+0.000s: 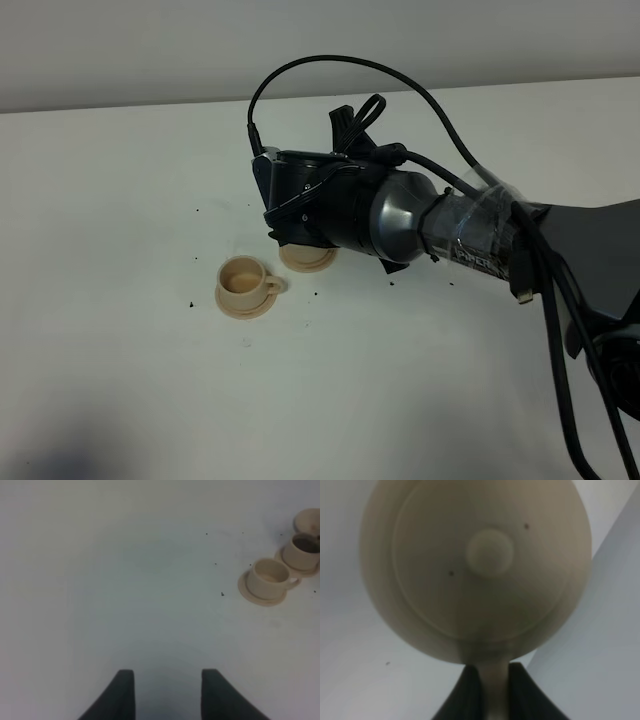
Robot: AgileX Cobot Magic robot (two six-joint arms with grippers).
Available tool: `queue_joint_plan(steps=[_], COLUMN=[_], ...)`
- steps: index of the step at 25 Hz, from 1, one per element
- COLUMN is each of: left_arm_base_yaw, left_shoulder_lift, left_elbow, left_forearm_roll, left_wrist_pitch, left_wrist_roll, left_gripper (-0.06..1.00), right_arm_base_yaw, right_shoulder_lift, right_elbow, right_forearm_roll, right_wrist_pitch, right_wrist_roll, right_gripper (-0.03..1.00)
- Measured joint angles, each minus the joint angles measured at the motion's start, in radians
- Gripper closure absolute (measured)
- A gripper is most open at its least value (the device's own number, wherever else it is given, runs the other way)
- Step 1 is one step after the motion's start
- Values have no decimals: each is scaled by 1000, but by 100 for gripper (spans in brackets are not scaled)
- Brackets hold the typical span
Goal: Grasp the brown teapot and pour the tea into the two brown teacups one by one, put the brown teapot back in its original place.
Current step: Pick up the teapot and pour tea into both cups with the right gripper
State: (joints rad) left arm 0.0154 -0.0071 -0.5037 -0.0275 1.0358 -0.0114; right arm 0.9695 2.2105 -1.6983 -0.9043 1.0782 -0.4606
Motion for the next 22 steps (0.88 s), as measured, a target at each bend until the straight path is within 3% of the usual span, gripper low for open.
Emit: queue_joint_plan(steps=[12,22], left_arm_base_yaw=[0,0], left_shoulder_lift=[0,0], left_elbow=[0,0], left_forearm_roll=[0,0], left_wrist_pitch=[0,0], left_wrist_roll=[0,0], left_gripper=[58,58], right_arm_base_yaw=[-1,-1], right_shoulder_lift=[0,-9], right_elbow=[-80,-94], right_forearm_roll=[71,240], right_wrist_pitch=[92,102], right_wrist_roll=[78,140], right_gripper=[84,84])
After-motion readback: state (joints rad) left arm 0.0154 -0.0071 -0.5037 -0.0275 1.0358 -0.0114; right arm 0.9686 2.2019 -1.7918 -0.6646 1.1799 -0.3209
